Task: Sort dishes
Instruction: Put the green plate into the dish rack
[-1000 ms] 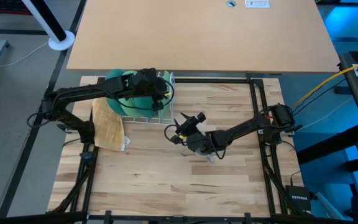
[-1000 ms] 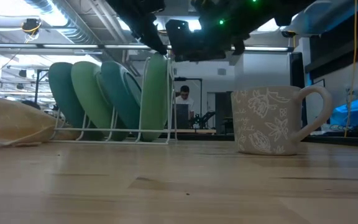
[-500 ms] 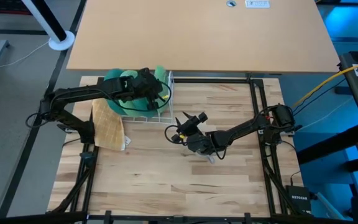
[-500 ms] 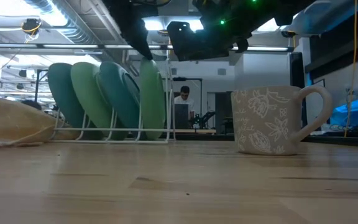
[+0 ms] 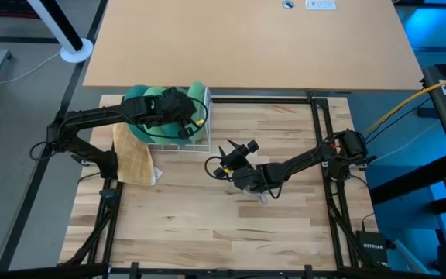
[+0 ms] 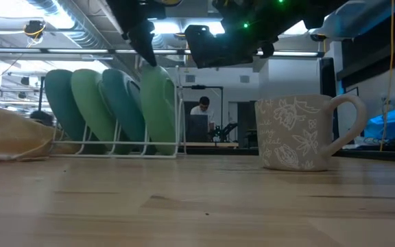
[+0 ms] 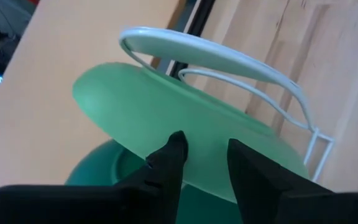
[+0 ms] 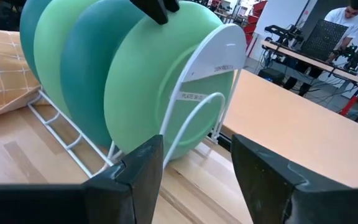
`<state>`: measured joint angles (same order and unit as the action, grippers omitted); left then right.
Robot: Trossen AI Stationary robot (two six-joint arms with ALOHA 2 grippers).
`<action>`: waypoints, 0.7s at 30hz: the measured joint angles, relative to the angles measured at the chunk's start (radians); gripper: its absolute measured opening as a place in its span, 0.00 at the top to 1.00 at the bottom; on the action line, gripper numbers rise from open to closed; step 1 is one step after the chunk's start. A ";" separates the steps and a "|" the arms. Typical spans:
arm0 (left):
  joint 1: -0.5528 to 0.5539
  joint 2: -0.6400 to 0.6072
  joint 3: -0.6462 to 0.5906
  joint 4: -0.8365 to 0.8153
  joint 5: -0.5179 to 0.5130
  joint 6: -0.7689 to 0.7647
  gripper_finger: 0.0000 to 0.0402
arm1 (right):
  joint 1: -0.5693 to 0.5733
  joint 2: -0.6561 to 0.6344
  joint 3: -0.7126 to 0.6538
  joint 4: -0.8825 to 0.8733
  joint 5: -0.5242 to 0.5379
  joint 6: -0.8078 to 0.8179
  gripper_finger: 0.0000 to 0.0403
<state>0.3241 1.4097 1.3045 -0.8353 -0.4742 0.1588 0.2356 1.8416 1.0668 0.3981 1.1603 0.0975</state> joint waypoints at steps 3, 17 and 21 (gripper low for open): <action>0.000 -0.001 0.000 -0.010 0.003 -0.033 0.71 | 0.000 0.000 0.000 -0.005 0.000 0.000 0.52; -0.004 -0.021 -0.005 -0.088 0.105 -0.181 0.71 | 0.000 0.001 0.000 -0.008 0.000 0.000 0.52; -0.012 -0.026 -0.006 -0.087 0.138 -0.193 0.71 | 0.000 0.001 0.000 -0.008 0.000 0.000 0.52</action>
<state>0.3124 1.3836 1.2984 -0.9223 -0.3367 -0.0341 0.2356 1.8427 1.0668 0.3904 1.1603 0.0978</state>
